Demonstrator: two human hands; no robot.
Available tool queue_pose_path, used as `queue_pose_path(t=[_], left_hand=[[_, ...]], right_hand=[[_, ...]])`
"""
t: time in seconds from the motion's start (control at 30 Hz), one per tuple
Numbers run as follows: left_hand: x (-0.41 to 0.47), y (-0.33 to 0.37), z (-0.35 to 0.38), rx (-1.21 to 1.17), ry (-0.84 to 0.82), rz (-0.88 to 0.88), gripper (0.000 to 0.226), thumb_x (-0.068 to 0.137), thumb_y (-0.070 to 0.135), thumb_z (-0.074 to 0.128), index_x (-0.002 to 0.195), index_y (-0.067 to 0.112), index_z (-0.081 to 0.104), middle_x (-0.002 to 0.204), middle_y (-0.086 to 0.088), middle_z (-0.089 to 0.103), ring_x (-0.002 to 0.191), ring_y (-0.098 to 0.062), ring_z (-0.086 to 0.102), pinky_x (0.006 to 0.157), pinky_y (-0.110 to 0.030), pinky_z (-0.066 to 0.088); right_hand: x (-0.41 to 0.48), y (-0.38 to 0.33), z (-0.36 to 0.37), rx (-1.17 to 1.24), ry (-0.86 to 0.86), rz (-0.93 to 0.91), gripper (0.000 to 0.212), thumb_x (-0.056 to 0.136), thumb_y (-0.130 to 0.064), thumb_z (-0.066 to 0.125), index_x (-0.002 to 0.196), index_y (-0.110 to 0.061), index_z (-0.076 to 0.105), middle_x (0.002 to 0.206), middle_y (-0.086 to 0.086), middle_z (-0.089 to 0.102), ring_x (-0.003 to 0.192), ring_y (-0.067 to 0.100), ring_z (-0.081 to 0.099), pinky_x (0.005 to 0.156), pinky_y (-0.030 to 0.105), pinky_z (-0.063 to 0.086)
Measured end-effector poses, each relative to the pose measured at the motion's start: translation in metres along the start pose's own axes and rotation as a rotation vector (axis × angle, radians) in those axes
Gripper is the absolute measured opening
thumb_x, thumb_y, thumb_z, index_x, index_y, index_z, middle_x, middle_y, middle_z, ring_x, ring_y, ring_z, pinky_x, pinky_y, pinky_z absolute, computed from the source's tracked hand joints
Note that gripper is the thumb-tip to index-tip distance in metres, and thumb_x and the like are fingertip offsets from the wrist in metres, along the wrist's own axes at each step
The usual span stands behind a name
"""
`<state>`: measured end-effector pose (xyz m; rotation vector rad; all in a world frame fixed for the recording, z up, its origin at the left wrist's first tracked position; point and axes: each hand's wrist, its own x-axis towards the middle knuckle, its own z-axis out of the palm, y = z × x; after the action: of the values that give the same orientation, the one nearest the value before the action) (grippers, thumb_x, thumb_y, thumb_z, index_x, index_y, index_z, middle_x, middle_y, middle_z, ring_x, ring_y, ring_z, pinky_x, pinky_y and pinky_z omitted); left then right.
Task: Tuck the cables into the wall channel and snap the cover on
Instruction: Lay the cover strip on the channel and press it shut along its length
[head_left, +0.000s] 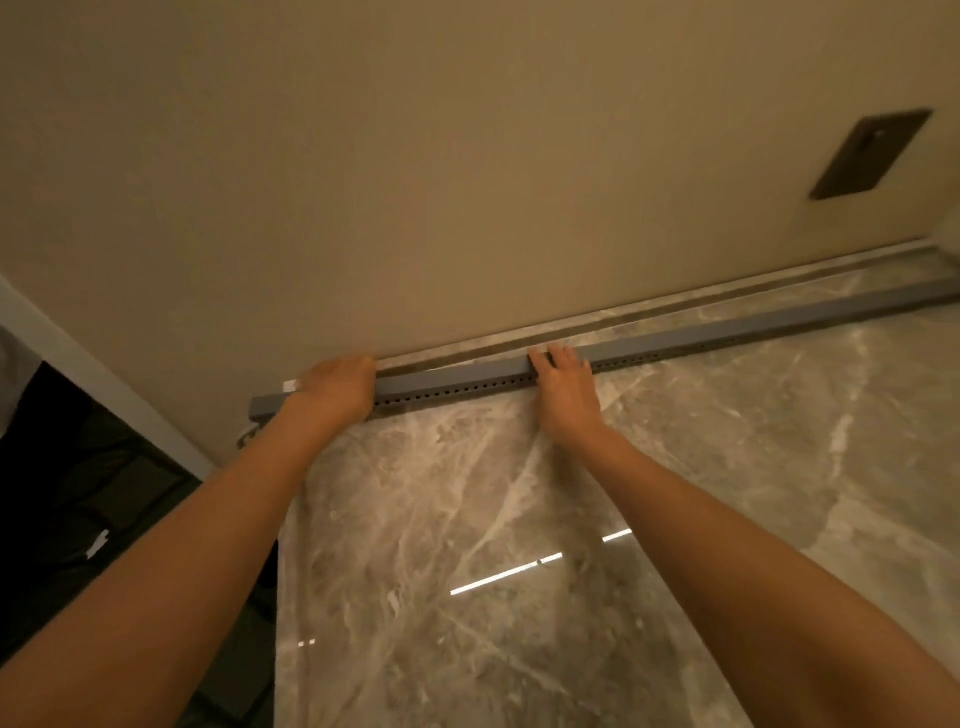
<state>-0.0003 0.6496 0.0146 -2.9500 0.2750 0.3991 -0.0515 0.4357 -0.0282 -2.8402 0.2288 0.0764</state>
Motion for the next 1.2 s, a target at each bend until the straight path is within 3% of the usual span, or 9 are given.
queue_pose_path(t=[0.13,0.33,0.53,0.7,0.83,1.0,1.2], left_hand=[[0.001,0.043,0.000,0.007,0.050,0.035,0.029,0.094,0.010,0.049,0.121,0.004,0.054,0.124,-0.017,0.058,0.113,-0.033,0.057,0.094,-0.039,0.047],[0.004,0.129,0.001,-0.102,0.152,0.151,0.027,0.094,0.011,0.048,0.119,0.003,0.054,0.124,-0.017,0.054,0.114,-0.033,0.053,0.092,-0.040,0.046],[0.027,0.239,-0.007,-0.168,0.183,0.204,0.031,0.093,0.008,0.046,0.123,0.006,0.051,0.127,-0.018,0.051,0.118,-0.033,0.048,0.097,-0.040,0.042],[0.045,0.357,-0.020,-0.219,0.234,0.194,0.030,0.094,0.012,0.048,0.122,0.002,0.050,0.126,-0.019,0.050,0.116,-0.035,0.048,0.097,-0.041,0.042],[0.055,0.437,-0.030,-0.313,0.272,0.169,0.028,0.092,0.015,0.052,0.118,0.003,0.052,0.123,-0.017,0.052,0.114,-0.033,0.049,0.094,-0.040,0.043],[0.061,0.488,-0.033,-0.387,0.330,0.048,0.026,0.091,0.016,0.056,0.113,0.002,0.055,0.119,-0.017,0.054,0.112,-0.031,0.049,0.090,-0.039,0.043],[0.074,0.491,-0.033,-0.351,0.383,0.034,0.022,0.093,0.016,0.053,0.104,-0.003,0.058,0.110,-0.022,0.059,0.104,-0.037,0.053,0.081,-0.044,0.044]], right_hand=[[-0.001,0.023,-0.012,0.067,-0.057,-0.092,0.061,0.094,0.004,0.040,0.148,-0.008,0.016,0.159,0.012,0.012,0.148,0.027,0.009,0.123,0.039,0.010],[0.001,0.101,-0.033,-0.032,-0.003,-0.005,0.063,0.093,0.001,0.042,0.149,-0.012,0.018,0.159,0.010,0.013,0.146,0.024,0.017,0.121,0.044,0.016],[0.017,0.223,-0.065,-0.088,0.004,0.081,0.067,0.093,0.000,0.043,0.150,-0.015,0.011,0.160,0.008,0.008,0.147,0.023,0.015,0.120,0.045,0.017],[0.040,0.328,-0.092,-0.135,0.006,0.035,0.065,0.094,0.002,0.042,0.149,-0.016,0.013,0.160,0.010,0.009,0.148,0.023,0.013,0.120,0.043,0.017],[0.053,0.406,-0.117,-0.137,0.013,0.061,0.063,0.094,0.004,0.039,0.149,-0.015,0.015,0.159,0.011,0.011,0.147,0.026,0.015,0.117,0.039,0.026],[0.061,0.467,-0.142,-0.183,0.059,0.173,0.062,0.092,0.001,0.048,0.147,-0.006,0.019,0.155,0.013,0.021,0.140,0.030,0.026,0.110,0.040,0.033],[0.092,0.482,-0.145,-0.211,0.100,0.155,0.035,0.092,0.004,0.043,0.126,-0.001,0.049,0.132,0.017,0.052,0.124,0.034,0.044,0.106,0.040,0.036]])
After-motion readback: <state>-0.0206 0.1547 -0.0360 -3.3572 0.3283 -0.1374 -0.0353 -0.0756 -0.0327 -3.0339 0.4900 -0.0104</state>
